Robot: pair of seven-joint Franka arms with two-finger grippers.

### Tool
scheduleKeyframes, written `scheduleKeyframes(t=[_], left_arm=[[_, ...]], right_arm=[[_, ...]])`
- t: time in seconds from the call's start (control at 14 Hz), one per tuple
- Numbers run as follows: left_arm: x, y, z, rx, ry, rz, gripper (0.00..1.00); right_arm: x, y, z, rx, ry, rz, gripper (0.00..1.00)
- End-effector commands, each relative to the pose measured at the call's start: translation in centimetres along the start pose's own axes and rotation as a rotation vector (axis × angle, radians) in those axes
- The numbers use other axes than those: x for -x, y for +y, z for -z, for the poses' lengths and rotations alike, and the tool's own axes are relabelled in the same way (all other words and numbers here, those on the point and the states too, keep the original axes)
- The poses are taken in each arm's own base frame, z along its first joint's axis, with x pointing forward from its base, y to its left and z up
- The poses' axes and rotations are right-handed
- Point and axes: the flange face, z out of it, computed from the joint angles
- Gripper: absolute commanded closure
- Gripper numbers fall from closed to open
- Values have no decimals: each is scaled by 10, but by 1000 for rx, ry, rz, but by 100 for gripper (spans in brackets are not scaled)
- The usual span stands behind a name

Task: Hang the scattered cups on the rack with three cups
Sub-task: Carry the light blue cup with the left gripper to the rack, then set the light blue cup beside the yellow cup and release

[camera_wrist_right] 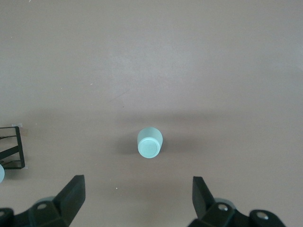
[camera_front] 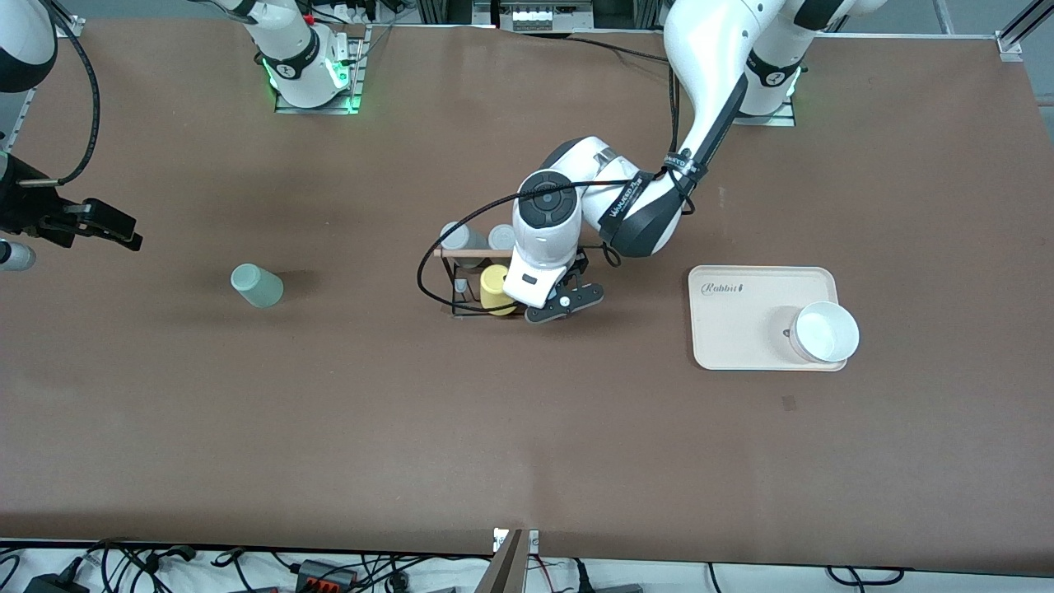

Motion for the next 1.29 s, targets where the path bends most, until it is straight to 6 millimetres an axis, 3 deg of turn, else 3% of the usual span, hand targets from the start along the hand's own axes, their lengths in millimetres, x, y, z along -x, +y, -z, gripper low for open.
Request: scheduleKeyframes(t=[0.0,0.21,0.36,0.5,0.93,1.21], left_arm=[[-8,-1,20,21,16,9,0],[-34,-23,86,78,61,50,0],[-53,-53,132,73,64,27,0],[-72,-89,166,53,59,1,0],[-132,-230,253,40,81,-165,0],[-145,-324,293,15,69,-307,0]], right_arm=[[2,1,0,-2,-3,6,0],[2,-1,2,-5,-1,6,0],[3,0,1,-7,-6,4,0],[6,3,2,-7,-19,-11,0],[12,2,13,-6,-15,6,0],[15,2,14,2,-21,10,0]])
